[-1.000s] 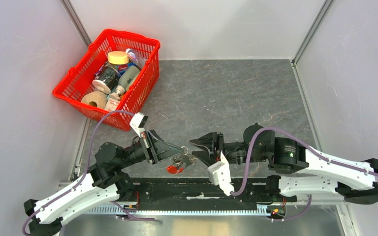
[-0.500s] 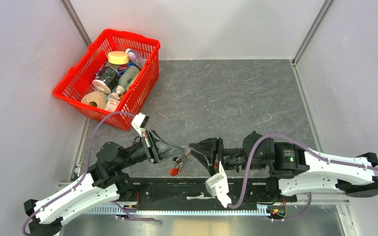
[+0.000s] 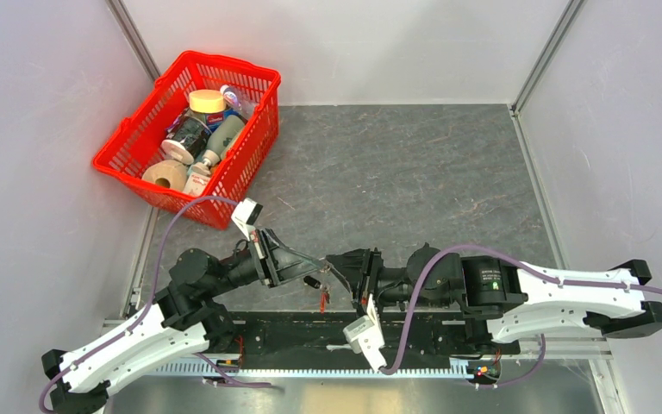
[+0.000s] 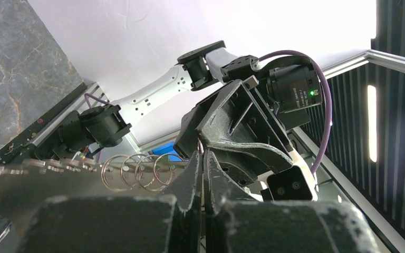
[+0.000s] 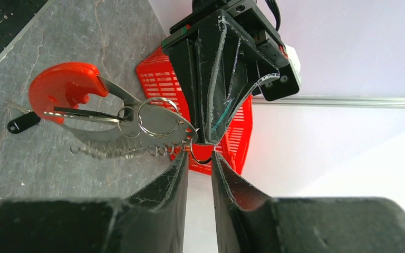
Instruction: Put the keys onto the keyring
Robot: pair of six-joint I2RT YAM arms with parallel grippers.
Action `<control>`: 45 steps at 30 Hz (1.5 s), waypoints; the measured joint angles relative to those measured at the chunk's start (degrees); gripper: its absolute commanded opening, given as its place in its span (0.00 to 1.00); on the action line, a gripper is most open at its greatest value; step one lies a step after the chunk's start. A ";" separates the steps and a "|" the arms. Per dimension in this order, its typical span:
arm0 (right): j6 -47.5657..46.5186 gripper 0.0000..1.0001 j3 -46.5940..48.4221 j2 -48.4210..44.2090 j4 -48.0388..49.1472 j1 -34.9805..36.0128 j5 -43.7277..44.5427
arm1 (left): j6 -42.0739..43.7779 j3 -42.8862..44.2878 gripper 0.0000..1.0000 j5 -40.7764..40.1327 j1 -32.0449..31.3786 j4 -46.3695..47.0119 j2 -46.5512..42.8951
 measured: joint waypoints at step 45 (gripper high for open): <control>-1.84 0.00 1.20 -0.24 0.07 6.67 6.84 | -2.89 -1.07 0.19 4.35 -0.02 5.66 2.75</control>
